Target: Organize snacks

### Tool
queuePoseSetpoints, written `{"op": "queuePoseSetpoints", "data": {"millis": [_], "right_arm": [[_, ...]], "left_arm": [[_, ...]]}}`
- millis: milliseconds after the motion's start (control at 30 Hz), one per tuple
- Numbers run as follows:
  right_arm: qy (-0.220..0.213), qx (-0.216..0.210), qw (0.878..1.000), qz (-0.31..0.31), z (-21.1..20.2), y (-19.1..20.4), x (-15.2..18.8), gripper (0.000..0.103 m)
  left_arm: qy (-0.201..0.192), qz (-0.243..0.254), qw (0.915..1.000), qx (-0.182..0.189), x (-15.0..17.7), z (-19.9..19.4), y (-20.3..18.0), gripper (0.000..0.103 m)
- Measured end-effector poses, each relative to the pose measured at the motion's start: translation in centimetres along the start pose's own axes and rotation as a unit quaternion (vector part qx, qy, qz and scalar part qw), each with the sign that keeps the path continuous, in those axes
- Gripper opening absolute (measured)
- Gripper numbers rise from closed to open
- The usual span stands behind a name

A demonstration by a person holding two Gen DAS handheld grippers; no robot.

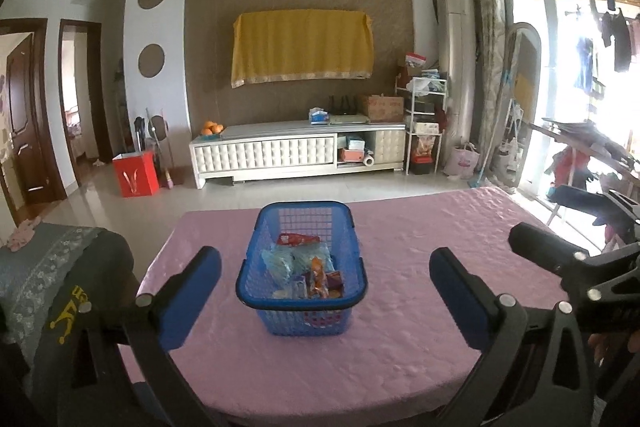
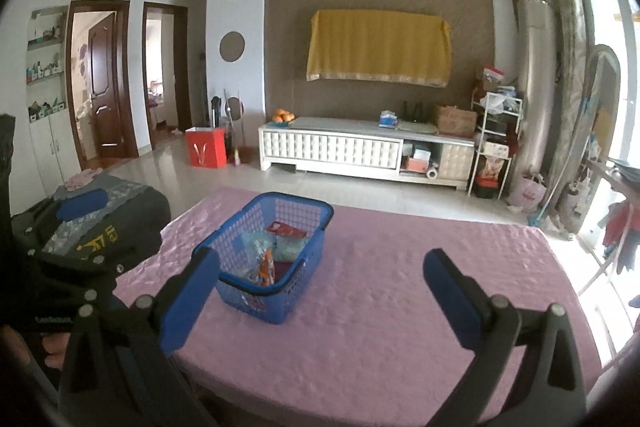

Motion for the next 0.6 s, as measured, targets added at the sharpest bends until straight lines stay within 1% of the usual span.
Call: {"op": "queuePoseSetpoints", "data": {"millis": [133, 200, 300, 600], "right_arm": [[0.005, 0.0, 1.0, 0.01, -0.3, -0.4, 0.7, 0.103], [0.004, -0.003, 1.0, 0.017, -0.7, -0.5, 0.9, 0.103], [0.004, -0.005, 1.0, 0.021, -1.2, -0.5, 1.2, 0.103], [0.0, -0.004, 1.0, 0.022, -2.0, -0.4, 1.9, 0.103]], "left_arm": [[0.009, 0.004, 0.9999, 0.006, 1.0, -1.5, -1.1, 0.103], [0.004, 0.001, 0.9999, 0.012, 1.2, -2.1, -1.4, 0.103], [0.003, 0.007, 0.9999, 0.01, 1.5, -2.8, -2.0, 0.103], [0.003, 0.009, 0.9999, 0.014, 1.9, -3.4, -2.5, 0.103]]}}
Point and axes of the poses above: each gripper's, at about its wrist camera, not at the fingertips, and z roughly the way its jaws point, y to its left, x to its underside, the point moved 8 cm from there along z, roughly the way its jaws point, and after that the axes turned 2 degrees about -y, right-handed, at the moved point
